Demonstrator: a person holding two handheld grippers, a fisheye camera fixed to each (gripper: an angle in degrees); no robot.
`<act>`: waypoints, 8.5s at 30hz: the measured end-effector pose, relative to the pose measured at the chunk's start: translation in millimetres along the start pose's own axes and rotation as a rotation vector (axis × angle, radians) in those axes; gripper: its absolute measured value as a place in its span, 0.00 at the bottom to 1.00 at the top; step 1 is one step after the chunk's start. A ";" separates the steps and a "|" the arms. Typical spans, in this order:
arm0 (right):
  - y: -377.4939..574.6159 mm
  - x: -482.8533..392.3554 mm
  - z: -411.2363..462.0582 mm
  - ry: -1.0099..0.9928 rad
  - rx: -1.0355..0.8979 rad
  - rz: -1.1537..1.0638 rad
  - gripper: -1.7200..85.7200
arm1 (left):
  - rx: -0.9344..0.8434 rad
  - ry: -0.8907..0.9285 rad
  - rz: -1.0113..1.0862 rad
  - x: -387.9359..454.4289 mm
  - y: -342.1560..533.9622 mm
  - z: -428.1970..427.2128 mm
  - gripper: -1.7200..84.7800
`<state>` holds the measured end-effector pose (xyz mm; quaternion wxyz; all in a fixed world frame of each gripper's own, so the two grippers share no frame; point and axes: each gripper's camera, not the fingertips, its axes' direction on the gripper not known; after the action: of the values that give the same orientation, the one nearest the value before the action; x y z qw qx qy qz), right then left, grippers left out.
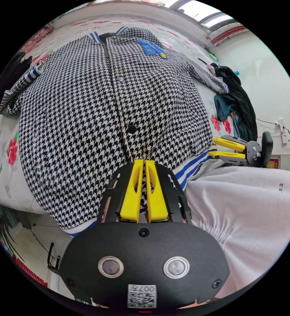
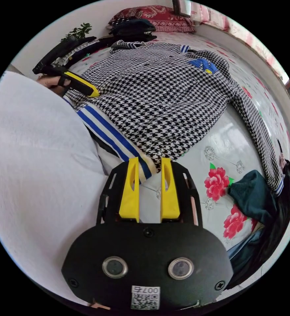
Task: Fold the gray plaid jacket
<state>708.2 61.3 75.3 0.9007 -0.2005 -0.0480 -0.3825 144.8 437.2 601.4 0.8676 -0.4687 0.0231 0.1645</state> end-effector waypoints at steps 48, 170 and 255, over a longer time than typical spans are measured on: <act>-198.1 -95.1 28.1 0.049 -0.307 0.312 0.09 | 0.256 -0.258 -0.136 -281.8 -110.0 -123.0 0.09; 124.8 412.9 -161.3 0.141 0.356 1.362 0.11 | 0.277 -0.197 -0.354 -169.8 -83.9 -81.5 0.03; -52.4 313.9 -267.4 -0.776 0.471 0.738 0.03 | 0.409 0.546 -0.088 -322.8 -93.9 -227.4 0.08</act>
<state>873.8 -288.2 -77.0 0.9111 -0.1240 -0.3851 0.0790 -105.4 117.8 612.5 0.9117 -0.3125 0.2665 -0.0128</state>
